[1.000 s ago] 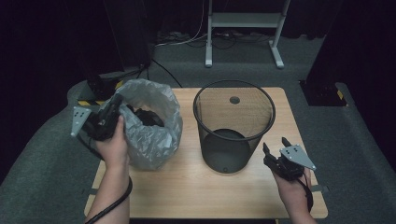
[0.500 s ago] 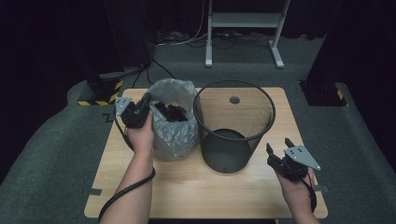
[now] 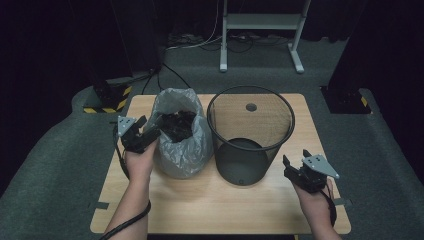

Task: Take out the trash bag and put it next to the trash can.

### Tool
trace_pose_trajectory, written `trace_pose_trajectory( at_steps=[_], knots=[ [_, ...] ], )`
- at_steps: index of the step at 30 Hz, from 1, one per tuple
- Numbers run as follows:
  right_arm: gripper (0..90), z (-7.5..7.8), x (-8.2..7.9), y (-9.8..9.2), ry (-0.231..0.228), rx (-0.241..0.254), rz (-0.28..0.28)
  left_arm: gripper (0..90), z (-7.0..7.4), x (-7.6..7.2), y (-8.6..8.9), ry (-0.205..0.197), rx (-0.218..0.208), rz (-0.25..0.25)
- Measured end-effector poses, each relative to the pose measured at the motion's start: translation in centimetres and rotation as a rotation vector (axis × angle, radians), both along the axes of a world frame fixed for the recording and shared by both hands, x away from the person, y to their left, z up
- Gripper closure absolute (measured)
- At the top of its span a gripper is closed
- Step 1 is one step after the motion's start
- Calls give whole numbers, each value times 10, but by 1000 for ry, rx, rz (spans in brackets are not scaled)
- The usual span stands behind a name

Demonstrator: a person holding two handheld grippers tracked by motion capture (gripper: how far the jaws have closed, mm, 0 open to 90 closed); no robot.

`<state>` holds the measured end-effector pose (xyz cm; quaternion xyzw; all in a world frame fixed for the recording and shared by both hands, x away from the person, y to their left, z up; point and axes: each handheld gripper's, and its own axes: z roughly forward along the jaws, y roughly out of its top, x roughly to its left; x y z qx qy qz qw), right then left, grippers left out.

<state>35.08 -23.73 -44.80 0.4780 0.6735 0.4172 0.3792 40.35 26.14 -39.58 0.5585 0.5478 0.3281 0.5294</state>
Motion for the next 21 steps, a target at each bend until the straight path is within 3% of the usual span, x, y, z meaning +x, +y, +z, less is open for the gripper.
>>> trace_pose_trajectory(
  at_steps=[4, 8, 12, 15, 17, 21],
  knots=[
    [284, -4, 4, 1, 20, 7, 7, 226, 6, -20, 3, -24, 32, -15],
    [280, -7, 6, -1, 38, 28, 7, 193, 2, -39, 4, 2, 98, -35],
    [275, -10, 8, -1, 57, 35, 12, 169, -6, -57, 7, 35, 81, -55],
    [268, -12, 9, -2, 64, 30, 11, 160, -15, -71, 7, 62, 110, -52],
    [264, -14, 9, -4, 72, 33, 10, 164, -24, -80, 8, 83, 115, -48],
    [259, -19, 11, -9, 99, 59, 3, 156, -50, -85, 16, 199, 166, -52]
  ],
)
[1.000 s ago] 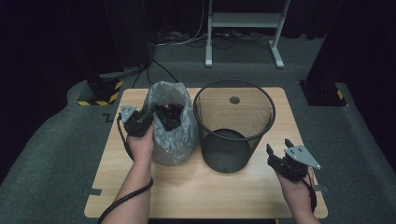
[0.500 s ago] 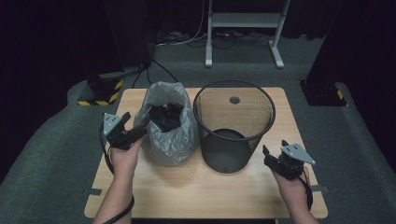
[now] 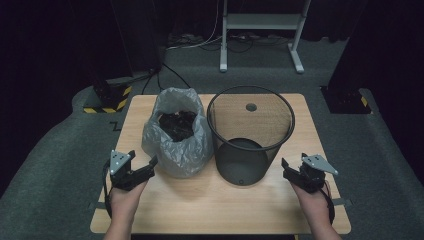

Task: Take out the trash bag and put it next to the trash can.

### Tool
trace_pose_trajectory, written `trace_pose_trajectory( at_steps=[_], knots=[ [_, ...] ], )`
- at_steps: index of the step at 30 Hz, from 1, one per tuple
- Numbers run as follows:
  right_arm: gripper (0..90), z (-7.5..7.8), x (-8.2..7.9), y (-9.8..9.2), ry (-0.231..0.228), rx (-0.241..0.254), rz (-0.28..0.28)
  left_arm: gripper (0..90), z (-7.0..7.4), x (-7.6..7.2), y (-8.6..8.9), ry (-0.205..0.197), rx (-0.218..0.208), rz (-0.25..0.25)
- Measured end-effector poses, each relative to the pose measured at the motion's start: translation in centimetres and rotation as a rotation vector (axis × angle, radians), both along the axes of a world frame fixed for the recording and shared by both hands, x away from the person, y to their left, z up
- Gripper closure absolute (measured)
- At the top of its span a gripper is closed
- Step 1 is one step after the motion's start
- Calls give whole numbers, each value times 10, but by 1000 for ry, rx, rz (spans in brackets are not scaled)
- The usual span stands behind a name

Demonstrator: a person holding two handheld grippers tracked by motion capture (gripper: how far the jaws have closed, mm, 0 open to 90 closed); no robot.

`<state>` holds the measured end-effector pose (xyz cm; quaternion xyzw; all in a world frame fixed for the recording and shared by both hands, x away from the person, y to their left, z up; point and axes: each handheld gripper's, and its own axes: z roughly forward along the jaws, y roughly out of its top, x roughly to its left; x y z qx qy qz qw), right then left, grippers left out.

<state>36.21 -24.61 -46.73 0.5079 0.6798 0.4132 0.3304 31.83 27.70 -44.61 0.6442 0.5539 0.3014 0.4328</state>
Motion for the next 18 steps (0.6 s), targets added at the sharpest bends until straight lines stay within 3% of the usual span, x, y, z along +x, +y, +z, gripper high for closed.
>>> trace_pose_trajectory(
  at_steps=[2, 5, 6, 7, 8, 10, 13, 18],
  knots=[
    [259, -3, 2, -3, 16, 17, -8, 154, -15, -1, 4, 51, -9, 2],
    [259, -8, 5, -8, 42, 28, -25, 154, -41, 3, 5, 172, 60, -15],
    [258, -10, 6, -10, 54, 29, -30, 155, -46, 4, 5, 198, 71, -20],
    [258, -12, 7, -11, 62, 33, -33, 155, -46, 4, 5, 198, 71, -20],
    [258, -14, 9, -12, 74, 29, -42, 153, -59, 7, 5, 253, 97, -20],
    [258, -18, 11, -14, 94, 24, -49, 153, -66, 10, 5, 277, 116, -24],
    [258, -22, 13, -15, 114, 26, -53, 149, -73, 12, 6, 307, 108, -18],
    [258, -23, 14, -15, 120, 24, -47, 144, -77, 14, 8, 315, 110, -20]
  ],
)
